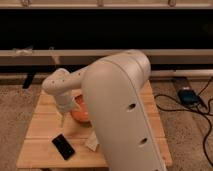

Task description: Knock the bottle over

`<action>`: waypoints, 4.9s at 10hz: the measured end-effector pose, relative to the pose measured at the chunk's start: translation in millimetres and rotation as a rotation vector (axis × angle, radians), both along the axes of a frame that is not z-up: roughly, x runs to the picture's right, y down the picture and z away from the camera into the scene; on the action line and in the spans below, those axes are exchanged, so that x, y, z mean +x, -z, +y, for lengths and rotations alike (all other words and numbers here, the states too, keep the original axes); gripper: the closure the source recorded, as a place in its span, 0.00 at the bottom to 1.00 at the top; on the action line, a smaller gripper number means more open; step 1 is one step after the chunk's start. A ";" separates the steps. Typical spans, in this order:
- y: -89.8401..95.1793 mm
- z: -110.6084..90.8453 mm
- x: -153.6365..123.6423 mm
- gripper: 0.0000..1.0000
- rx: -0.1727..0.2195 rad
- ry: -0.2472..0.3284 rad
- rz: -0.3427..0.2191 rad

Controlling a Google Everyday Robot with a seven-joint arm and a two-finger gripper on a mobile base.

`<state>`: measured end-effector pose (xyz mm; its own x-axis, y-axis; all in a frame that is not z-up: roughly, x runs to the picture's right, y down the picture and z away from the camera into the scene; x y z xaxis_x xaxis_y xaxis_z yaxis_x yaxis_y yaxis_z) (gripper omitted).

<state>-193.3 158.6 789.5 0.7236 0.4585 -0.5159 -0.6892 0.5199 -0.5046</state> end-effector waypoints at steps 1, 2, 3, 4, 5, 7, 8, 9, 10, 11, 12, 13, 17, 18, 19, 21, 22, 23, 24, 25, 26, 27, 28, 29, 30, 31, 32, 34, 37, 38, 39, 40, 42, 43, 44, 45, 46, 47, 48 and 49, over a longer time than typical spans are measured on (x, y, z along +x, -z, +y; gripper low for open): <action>0.0 0.0 0.0 0.20 0.000 0.000 0.000; 0.0 0.0 0.0 0.20 0.000 0.000 0.000; 0.0 0.0 0.0 0.20 0.000 0.000 0.000; 0.0 0.0 0.0 0.20 0.000 0.000 0.000; 0.0 0.0 0.0 0.20 0.000 0.000 0.000; 0.0 0.0 0.0 0.20 0.000 0.000 0.000; 0.0 0.0 0.0 0.20 0.000 0.000 0.000; 0.0 0.0 0.1 0.20 0.000 0.000 0.000; 0.0 0.0 0.1 0.20 0.000 0.000 0.000; -0.1 -0.1 0.4 0.20 0.000 -0.001 0.001; -0.1 -0.1 0.3 0.20 0.000 -0.001 0.000; -0.1 -0.1 0.4 0.20 0.000 -0.001 0.000; -0.1 -0.1 0.3 0.20 0.000 0.000 0.000; -0.1 -0.1 0.3 0.20 0.000 -0.001 0.000; -0.1 -0.1 0.3 0.20 0.000 -0.001 0.000; -0.1 -0.1 0.3 0.20 0.000 0.000 0.000; 0.0 -0.1 0.2 0.20 0.000 0.000 0.000; -0.1 -0.4 0.8 0.20 0.000 -0.001 0.001; 1.2 -1.7 4.0 0.20 0.004 -0.006 0.004; 4.1 -8.8 11.8 0.20 0.020 -0.025 0.007; 8.8 -19.9 26.3 0.20 0.038 -0.042 0.018; 16.2 -34.6 51.0 0.20 0.056 -0.065 0.034; 20.4 -45.7 70.3 0.20 0.068 -0.079 0.047; 24.0 -61.8 92.7 0.20 0.084 -0.094 0.060; 25.5 -75.1 106.8 0.20 0.093 -0.101 0.065; 24.1 -91.1 118.1 0.20 0.102 -0.101 0.068; 20.1 -104.5 126.0 0.20 0.106 -0.093 0.070; 11.0 -124.5 140.9 0.20 0.107 -0.086 0.074; 3.2 -169.9 179.4 0.20 0.129 -0.077 0.090; 8.5 -181.5 188.5 0.20 0.150 -0.081 0.088; 12.2 -190.4 197.2 0.20 0.173 -0.082 0.089; 15.5 -197.3 206.2 0.20 0.198 -0.090 0.090; 19.6 -204.6 222.7 0.20 0.235 -0.100 0.098; 19.7 -206.0 228.5 0.20 0.245 -0.106 0.101; 20.4 -206.2 242.3 0.20 0.256 -0.118 0.112; 20.4 -206.8 260.2 0.20 0.268 -0.132 0.125; 19.6 -206.3 266.5 0.20 0.271 -0.140 0.128; 18.0 -204.6 276.1 0.20 0.275 -0.154 0.132; 15.1 -202.5 288.9 0.20 0.280 -0.168 0.140; 8.9 -198.9 294.6 0.20 0.280 -0.176 0.141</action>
